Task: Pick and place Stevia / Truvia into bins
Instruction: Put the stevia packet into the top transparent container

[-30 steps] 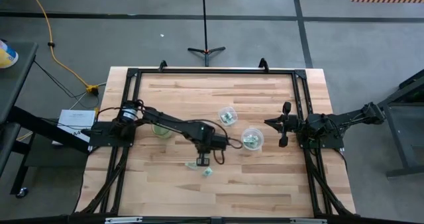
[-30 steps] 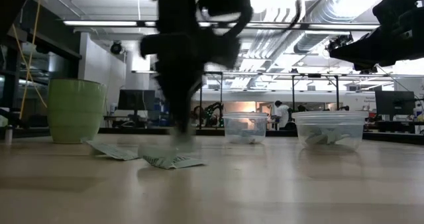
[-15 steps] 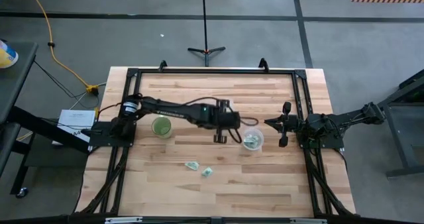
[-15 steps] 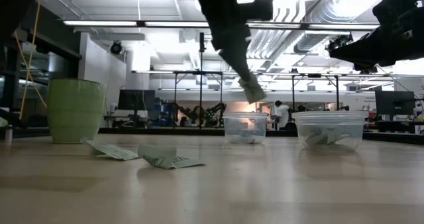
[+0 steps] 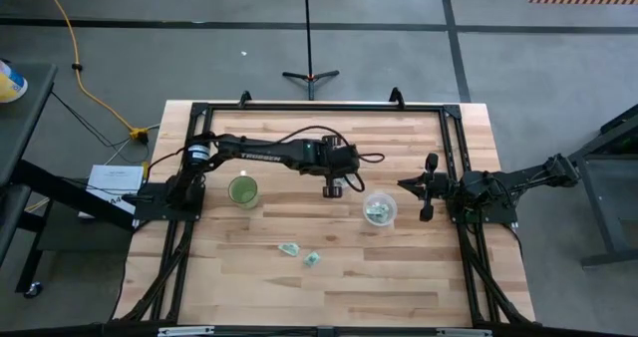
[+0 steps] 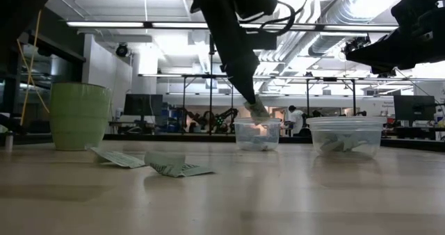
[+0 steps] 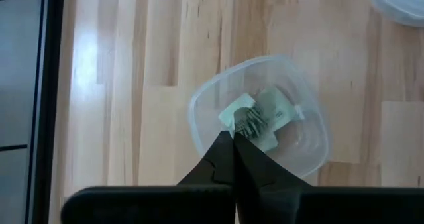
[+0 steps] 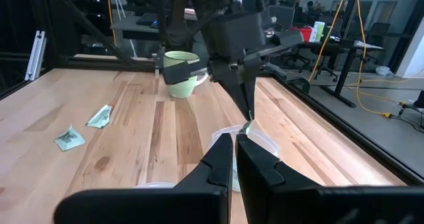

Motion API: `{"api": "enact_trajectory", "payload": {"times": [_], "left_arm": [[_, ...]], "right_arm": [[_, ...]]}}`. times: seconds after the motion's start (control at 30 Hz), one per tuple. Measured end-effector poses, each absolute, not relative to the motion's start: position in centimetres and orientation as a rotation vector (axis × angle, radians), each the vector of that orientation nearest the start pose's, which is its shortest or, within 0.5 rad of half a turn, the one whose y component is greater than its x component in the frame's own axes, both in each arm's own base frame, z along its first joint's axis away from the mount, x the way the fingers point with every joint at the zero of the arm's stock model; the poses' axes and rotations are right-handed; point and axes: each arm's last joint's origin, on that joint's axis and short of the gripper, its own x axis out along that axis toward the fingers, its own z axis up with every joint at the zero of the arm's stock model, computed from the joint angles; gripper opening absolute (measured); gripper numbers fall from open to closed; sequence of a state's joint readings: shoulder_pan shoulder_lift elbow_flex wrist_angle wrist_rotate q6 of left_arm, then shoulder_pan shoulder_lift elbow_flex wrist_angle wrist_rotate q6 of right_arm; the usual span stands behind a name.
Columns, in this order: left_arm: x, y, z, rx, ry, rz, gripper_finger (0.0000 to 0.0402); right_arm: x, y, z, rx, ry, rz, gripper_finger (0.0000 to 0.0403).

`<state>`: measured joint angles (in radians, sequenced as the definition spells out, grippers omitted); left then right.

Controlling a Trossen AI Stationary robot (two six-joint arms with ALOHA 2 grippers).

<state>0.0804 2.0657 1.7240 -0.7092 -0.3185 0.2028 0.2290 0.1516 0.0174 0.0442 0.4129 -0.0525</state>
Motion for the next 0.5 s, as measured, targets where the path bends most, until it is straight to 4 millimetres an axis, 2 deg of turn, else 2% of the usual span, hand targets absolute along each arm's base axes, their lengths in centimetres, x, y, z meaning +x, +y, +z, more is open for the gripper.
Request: {"api": "enact_trajectory", "payload": {"times": [0.1,0.17,0.4,0.5], "left_arm": [[44.2,4.4,22.8,0.308,1.081,0.252,0.0025],[44.2,4.4,22.8,0.307,1.076,0.251,0.0042],[44.4,4.3,23.2,0.348,1.067,0.221,0.0184],[44.3,3.5,23.9,0.352,1.087,0.181,0.0234]], "right_arm": [[10.4,1.2,16.2,-0.081,0.090,-0.181,0.0012],[10.4,1.2,16.2,-0.081,0.091,-0.182,0.0012],[10.4,1.2,16.2,-0.081,0.090,-0.181,0.0012],[10.4,1.2,16.2,-0.081,0.090,-0.181,0.0012]]}}
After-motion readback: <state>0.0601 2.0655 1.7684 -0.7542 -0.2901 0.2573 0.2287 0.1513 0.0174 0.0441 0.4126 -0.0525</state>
